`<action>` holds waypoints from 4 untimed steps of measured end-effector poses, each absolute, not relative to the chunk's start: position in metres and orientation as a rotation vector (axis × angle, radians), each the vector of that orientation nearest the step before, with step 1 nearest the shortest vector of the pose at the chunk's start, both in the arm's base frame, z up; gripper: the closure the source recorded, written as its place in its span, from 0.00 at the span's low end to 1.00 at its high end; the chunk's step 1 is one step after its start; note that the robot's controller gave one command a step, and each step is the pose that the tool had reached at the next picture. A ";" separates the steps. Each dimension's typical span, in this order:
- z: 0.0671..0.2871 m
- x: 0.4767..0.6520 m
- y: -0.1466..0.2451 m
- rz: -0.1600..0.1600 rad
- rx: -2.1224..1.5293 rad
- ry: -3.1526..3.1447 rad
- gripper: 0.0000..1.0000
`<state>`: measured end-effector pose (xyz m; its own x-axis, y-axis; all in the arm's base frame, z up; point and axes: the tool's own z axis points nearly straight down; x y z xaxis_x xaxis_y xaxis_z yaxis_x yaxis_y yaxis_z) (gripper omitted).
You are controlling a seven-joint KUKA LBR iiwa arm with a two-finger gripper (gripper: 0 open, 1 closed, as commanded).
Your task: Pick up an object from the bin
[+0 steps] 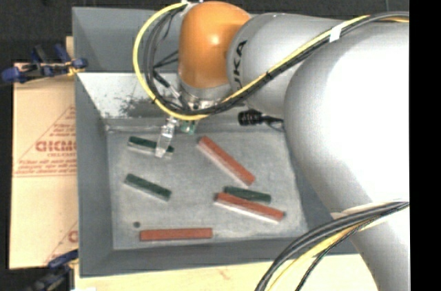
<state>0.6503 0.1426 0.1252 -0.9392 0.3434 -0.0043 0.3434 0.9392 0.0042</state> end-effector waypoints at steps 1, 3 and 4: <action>0.074 0.646 0.170 0.002 0.614 3.083 0.00; 0.082 0.648 0.165 0.004 0.613 3.075 1.00; 0.084 0.648 0.165 0.003 0.613 3.076 1.00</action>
Offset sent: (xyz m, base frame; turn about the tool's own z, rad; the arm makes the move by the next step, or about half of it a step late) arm -0.0089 0.0185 -0.0552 0.1448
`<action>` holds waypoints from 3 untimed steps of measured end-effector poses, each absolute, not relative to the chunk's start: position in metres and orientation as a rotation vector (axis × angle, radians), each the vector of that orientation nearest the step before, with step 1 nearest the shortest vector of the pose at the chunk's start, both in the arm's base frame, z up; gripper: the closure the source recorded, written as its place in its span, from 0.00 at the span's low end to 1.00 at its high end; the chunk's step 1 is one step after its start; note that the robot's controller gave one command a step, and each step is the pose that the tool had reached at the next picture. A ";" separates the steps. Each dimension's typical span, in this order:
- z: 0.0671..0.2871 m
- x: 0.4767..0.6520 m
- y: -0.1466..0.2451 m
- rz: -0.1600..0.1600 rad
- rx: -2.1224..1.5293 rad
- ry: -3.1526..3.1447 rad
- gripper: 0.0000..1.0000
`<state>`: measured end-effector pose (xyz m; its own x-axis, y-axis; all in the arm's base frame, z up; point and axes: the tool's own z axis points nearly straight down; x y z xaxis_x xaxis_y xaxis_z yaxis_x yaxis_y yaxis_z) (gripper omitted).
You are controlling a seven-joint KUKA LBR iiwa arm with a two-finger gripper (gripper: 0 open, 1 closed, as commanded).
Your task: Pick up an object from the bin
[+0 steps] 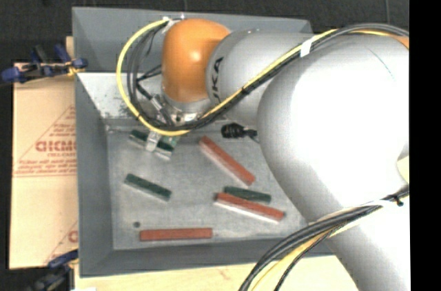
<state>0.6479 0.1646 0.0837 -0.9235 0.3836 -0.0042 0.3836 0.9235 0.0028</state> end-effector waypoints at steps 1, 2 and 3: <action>0.089 0.648 0.164 0.003 0.614 3.077 1.00; 0.094 0.648 0.164 0.001 0.615 3.079 1.00; 0.107 0.647 0.164 -0.002 0.616 3.084 1.00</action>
Offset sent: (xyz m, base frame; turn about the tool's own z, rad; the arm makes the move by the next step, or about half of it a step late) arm 0.0000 -0.0001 0.0350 0.0000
